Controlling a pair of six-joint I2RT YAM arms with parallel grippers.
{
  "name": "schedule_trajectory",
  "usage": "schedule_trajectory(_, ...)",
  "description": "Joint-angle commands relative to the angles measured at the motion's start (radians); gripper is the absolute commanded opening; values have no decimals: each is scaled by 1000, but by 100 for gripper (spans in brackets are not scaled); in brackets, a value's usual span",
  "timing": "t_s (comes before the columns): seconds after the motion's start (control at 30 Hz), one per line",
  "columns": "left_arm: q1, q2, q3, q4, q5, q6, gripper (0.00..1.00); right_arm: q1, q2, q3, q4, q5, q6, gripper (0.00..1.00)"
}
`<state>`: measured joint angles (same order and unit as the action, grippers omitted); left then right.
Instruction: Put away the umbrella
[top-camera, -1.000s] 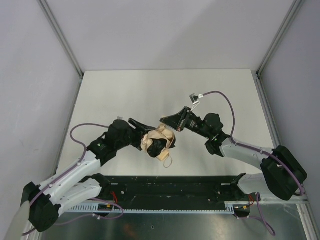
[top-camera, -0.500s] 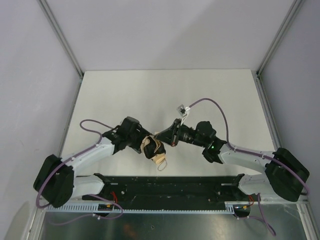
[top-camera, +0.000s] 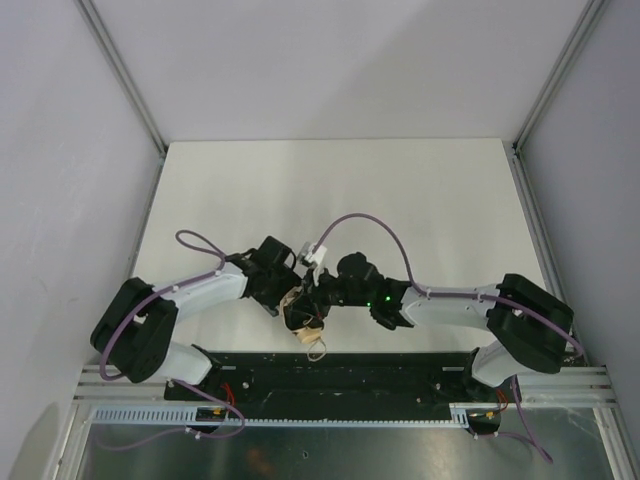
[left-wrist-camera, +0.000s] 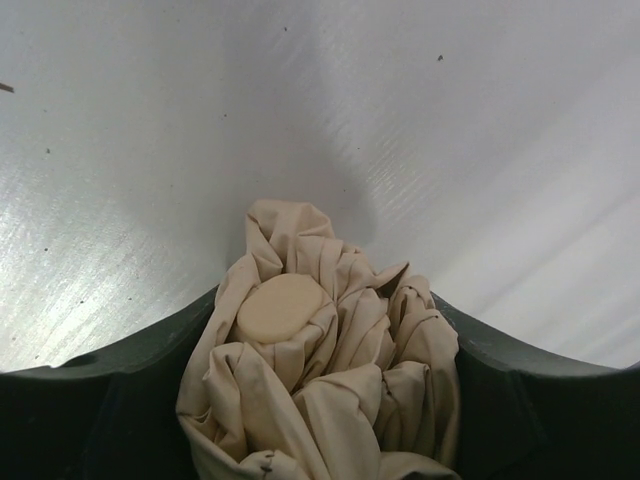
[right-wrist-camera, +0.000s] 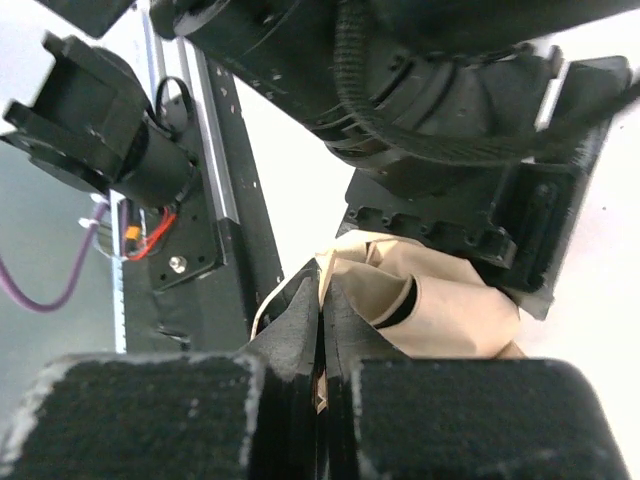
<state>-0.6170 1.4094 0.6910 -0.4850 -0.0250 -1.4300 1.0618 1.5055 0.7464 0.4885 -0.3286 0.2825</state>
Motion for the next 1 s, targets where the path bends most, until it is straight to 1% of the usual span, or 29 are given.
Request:
schedule_trajectory(0.0,-8,27,25,-20,-40,39,0,52,36,100,-77,39,-210,0)
schedule_trajectory(0.1,1,53,44,-20,-22,92,0,58,77,124,-125,7,-241,0)
schedule_trajectory(0.23,3,96,58,-28,-10,143,0,72,118,128,-133,-35,-241,0)
schedule_trajectory(0.37,4,154,81,-27,4,211,0,67,141,130,-89,-71,-187,0)
schedule_trajectory(0.43,1,166,75,-9,-21,221,0,53,130,126,-3,-71,-73,0)
schedule_trajectory(0.57,-6,143,21,70,-76,212,0,8,90,87,276,-137,215,0)
schedule_trajectory(0.63,-6,132,2,79,-93,180,0,13,110,83,430,-153,357,0)
schedule_trajectory(0.8,-7,135,-9,80,-128,103,0,40,188,62,679,-119,589,0)
schedule_trajectory(0.87,-8,145,-8,80,-140,85,0,45,197,54,733,-110,646,0)
schedule_trajectory(0.9,-10,150,-5,81,-142,81,0,49,193,53,731,-105,652,0)
schedule_trajectory(0.97,-11,151,-1,81,-139,78,0,52,175,54,632,-84,586,0)
